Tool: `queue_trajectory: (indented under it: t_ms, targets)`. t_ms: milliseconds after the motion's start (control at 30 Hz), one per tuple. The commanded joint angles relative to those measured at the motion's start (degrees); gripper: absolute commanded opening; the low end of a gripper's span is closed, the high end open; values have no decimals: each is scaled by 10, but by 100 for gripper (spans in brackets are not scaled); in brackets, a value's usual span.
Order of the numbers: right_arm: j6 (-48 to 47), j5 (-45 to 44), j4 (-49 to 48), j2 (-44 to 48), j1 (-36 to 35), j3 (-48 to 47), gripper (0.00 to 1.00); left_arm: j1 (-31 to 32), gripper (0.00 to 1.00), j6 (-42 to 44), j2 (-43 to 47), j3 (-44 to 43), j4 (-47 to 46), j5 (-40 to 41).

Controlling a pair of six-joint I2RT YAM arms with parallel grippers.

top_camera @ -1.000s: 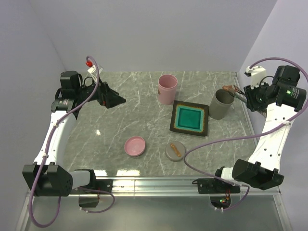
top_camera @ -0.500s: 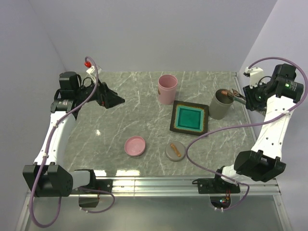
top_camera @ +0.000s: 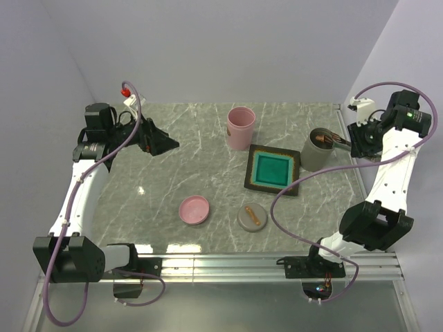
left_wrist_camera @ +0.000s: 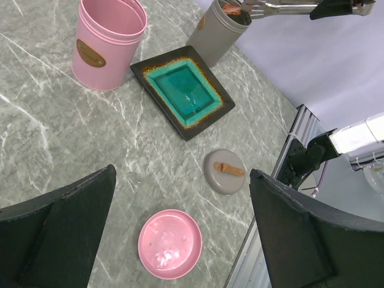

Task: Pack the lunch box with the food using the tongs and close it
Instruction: Place the food into the lunch box, then put down the clamp

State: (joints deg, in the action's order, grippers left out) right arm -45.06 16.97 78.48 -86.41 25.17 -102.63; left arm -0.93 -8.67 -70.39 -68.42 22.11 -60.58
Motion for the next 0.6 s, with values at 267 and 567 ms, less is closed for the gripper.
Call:
queue_trajectory:
  t_ms: [267, 567]
  targets:
    - [5, 12, 41, -8, -11, -55, 50, -1, 100, 4, -8, -8, -8, -11]
    - [25, 26, 41, 13, -49, -109, 48, -2, 99, -1, -2, -9, -5, -7]
